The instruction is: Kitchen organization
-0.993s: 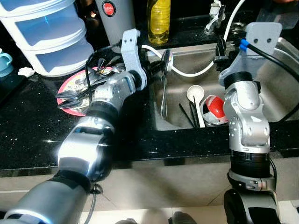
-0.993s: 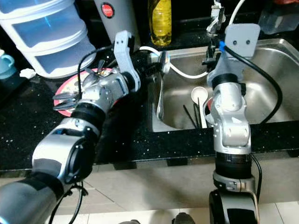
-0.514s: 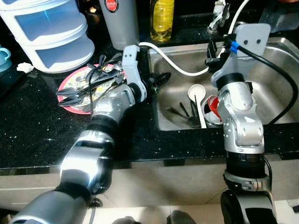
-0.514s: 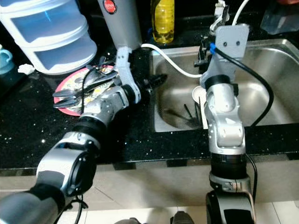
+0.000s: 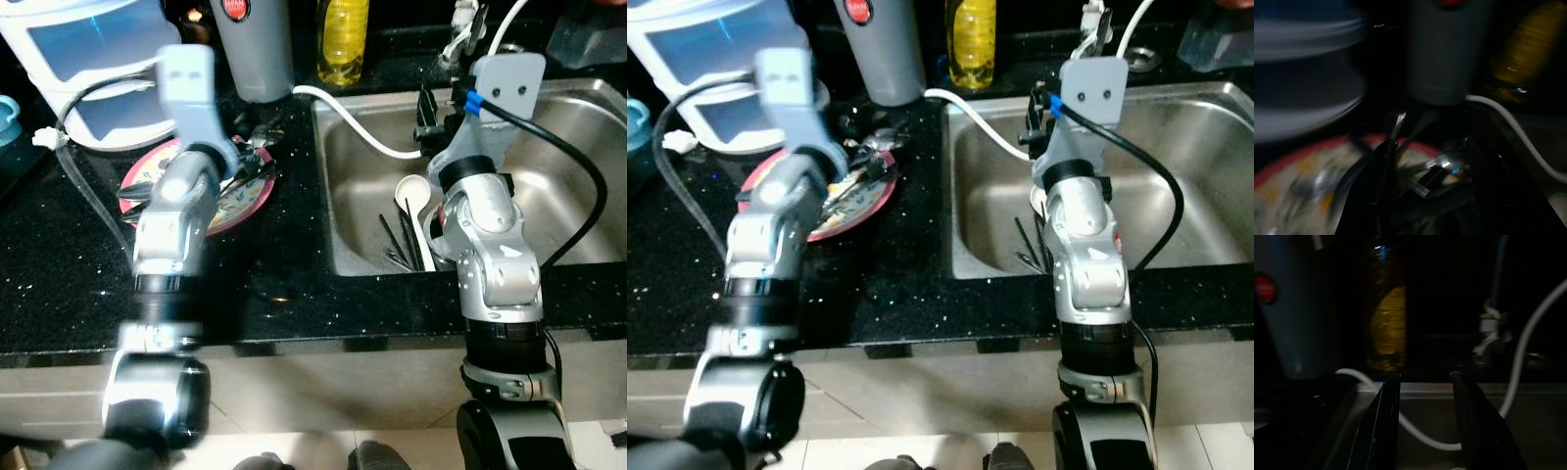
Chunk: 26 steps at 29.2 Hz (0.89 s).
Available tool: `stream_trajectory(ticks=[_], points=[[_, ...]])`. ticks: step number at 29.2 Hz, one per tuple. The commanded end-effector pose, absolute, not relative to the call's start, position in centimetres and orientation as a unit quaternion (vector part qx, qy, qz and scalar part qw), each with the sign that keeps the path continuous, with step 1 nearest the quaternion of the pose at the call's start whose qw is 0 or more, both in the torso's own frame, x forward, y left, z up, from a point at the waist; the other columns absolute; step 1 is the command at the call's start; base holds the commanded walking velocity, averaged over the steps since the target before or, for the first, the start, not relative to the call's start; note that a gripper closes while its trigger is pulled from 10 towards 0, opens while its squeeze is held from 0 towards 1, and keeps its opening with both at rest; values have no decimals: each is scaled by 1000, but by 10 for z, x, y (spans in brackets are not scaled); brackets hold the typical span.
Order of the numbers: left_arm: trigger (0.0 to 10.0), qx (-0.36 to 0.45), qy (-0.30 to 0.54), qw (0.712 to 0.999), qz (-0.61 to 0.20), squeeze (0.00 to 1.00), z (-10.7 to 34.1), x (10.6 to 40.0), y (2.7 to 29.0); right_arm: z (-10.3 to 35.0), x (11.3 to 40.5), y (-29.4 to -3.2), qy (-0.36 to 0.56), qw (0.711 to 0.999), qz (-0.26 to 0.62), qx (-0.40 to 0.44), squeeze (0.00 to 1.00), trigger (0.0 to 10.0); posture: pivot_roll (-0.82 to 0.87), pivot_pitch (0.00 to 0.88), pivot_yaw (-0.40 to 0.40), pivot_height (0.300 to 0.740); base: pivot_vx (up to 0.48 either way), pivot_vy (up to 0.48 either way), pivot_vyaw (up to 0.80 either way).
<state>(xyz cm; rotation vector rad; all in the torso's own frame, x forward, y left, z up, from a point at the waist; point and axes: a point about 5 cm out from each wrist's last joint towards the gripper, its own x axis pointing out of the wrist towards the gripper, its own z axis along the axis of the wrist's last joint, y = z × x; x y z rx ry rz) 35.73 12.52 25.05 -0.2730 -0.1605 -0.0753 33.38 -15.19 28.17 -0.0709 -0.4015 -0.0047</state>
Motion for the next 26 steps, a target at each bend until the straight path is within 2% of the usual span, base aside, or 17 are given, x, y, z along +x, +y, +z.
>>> stream_trajectory(ticks=[1, 5, 14, 23, 26], points=[[10000, -176, -72, 982, -9, 0, 247, 351, 123, 282, 335, -144, -201, 979, 13, -28, 0, 10000, -15, 99, 75, 740, 0, 0, 0], [10000, -241, -46, 969, 36, 0, 245, 343, 121, 282, 336, -142, -203, 979, 17, -26, 0, 10000, -11, 87, 74, 740, 0, 0, 0], [10000, -290, 9, 956, 53, 0, 239, 345, 114, 281, 336, -138, -204, 978, 23, -22, 0, 10000, -16, 79, 78, 740, 0, 0, 0], [10000, -310, 51, 949, 34, 0, 238, 351, 93, 281, 336, -137, -205, 978, 26, -23, 0, 10000, -22, 68, 77, 740, 0, 0, 0], [10000, -314, 47, 948, -6, 0, 245, 358, 81, 281, 337, -134, -206, 978, 30, -24, 0, 10000, -29, 58, 79, 740, 0, 0, 0]])
